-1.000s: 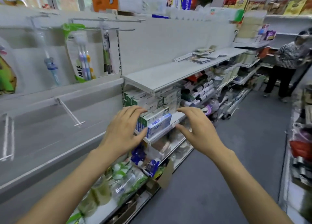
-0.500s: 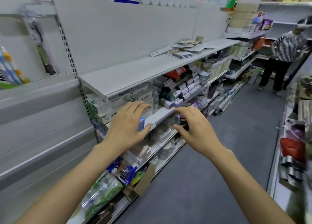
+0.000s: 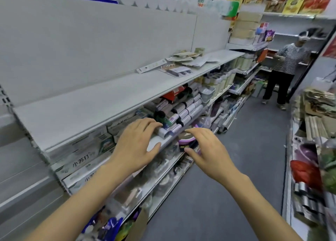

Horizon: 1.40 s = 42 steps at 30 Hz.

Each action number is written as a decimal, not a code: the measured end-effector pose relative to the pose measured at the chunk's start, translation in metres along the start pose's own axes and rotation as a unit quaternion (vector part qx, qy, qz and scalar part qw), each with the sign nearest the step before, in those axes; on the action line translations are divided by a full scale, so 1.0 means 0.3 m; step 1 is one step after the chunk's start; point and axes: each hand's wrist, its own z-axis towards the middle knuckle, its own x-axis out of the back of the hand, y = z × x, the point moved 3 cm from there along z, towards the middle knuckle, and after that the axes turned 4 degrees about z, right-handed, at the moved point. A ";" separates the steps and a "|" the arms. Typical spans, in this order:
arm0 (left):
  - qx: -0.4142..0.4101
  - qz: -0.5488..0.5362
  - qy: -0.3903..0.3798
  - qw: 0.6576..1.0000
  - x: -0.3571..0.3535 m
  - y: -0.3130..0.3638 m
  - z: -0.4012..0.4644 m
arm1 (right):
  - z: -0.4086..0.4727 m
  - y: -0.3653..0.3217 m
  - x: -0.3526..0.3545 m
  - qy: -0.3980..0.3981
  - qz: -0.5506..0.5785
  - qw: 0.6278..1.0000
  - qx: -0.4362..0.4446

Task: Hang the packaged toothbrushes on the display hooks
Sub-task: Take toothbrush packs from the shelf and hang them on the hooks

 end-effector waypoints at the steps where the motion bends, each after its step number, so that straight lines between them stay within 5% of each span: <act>1: 0.002 -0.001 -0.002 1.000 -0.032 -0.017 0.053 | 0.047 0.037 -0.007 0.000 -0.002 1.000 -0.003; 12: 0.013 0.012 -0.024 1.000 -0.232 -0.156 0.564 | 0.509 0.369 -0.028 0.005 0.000 0.999 -0.034; 29: 0.195 0.050 0.024 0.979 -0.457 -0.238 1.133 | 1.322 0.949 -0.146 -0.010 0.075 0.991 0.109; 42: 0.330 0.096 -0.106 0.933 -0.691 -0.334 1.641 | 1.963 1.206 -0.229 -0.041 0.042 0.991 0.117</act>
